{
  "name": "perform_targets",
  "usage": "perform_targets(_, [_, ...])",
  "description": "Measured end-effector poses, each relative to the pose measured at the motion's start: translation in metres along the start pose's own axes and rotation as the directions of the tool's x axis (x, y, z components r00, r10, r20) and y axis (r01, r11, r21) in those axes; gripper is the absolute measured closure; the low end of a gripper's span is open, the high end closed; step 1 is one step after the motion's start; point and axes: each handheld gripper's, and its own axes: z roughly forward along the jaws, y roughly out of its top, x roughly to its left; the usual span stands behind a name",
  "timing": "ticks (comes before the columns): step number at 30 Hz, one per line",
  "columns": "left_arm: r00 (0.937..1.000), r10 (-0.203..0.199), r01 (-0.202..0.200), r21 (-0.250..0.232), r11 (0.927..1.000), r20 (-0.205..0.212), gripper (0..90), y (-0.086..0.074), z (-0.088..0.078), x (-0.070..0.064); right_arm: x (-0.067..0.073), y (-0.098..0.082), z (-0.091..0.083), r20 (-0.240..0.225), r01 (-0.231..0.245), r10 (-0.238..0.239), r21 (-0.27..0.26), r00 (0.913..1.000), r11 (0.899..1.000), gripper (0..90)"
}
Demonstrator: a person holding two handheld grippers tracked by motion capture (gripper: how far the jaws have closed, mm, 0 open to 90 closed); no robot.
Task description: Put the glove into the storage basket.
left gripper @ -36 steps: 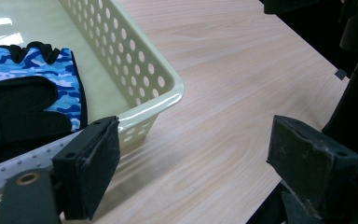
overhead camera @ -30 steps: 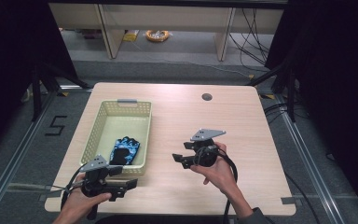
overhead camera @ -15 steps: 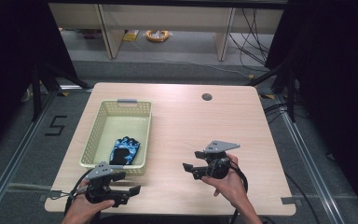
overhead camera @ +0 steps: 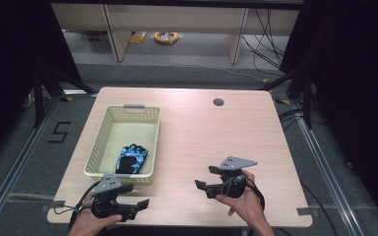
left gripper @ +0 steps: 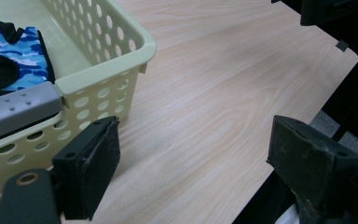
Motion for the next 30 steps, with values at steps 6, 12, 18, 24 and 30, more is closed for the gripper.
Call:
perform_targets(6, [0.9999, -0.002, 0.002, 0.008, 1.0, 0.013, 15.7, -0.003, 0.001, 0.0, 0.002, -0.007, -0.003, 0.015, -0.005, 0.005, -0.018, 0.9999, 1.0, 17.8])
perform_targets(12, [0.9998, 0.007, -0.007, 0.013, 0.9999, 0.018, 15.6, -0.009, 0.003, -0.001, 0.006, -0.017, -0.009, 0.008, -0.03, 0.031, -0.024, 0.9995, 0.999, 17.2])
perform_targets(18, [0.9998, 0.006, -0.006, 0.026, 0.9996, 0.021, 15.6, -0.011, 0.003, -0.002, 0.005, -0.025, -0.013, 0.015, -0.036, 0.037, -0.014, 0.9992, 0.999, 17.4])
perform_targets(24, [0.9994, 0.03, -0.031, 0.043, 0.9986, 0.019, 15.6, -0.017, 0.005, -0.002, 0.002, -0.038, -0.015, 0.028, -0.023, 0.023, -0.007, 0.9994, 1.0, 17.5])
perform_targets(30, [0.9985, 0.048, -0.049, 0.05, 0.9975, 0.026, 15.6, -0.02, 0.007, -0.002, 0.001, -0.047, -0.016, 0.008, -0.032, 0.032, 0.004, 0.9995, 0.999, 17.0])
